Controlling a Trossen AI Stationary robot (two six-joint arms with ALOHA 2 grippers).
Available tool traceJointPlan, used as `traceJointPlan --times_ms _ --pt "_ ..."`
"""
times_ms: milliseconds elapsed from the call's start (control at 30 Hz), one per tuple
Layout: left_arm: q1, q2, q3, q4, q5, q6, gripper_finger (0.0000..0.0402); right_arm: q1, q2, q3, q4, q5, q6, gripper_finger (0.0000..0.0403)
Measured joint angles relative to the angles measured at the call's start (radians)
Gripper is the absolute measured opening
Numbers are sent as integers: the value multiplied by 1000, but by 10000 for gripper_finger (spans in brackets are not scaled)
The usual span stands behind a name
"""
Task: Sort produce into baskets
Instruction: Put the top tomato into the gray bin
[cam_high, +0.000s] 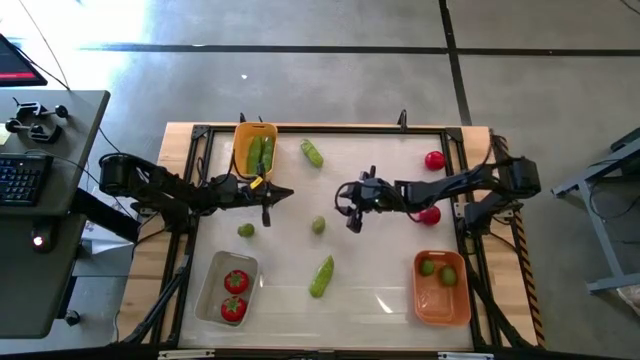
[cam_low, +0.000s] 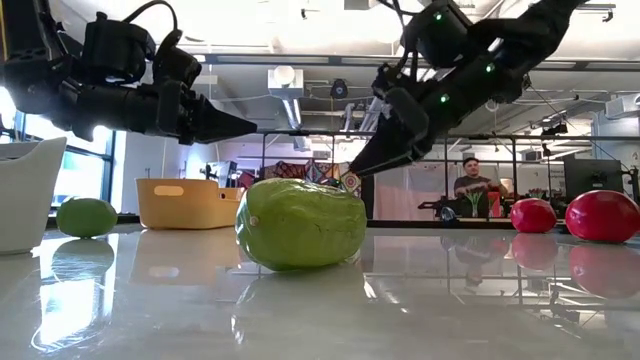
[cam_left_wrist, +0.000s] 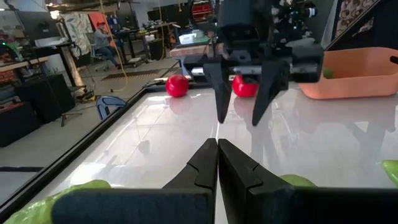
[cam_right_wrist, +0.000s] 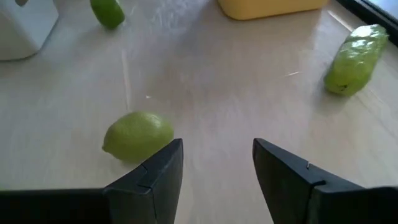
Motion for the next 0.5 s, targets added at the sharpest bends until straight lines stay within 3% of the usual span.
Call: traceJointPlan --times_ms 167,500 --pt "0 0 0 2 0 9 0 3 66 0 64 -1 -20 186" --pt "0 0 0 2 0 17 0 29 71 52 59 0 -18 186"
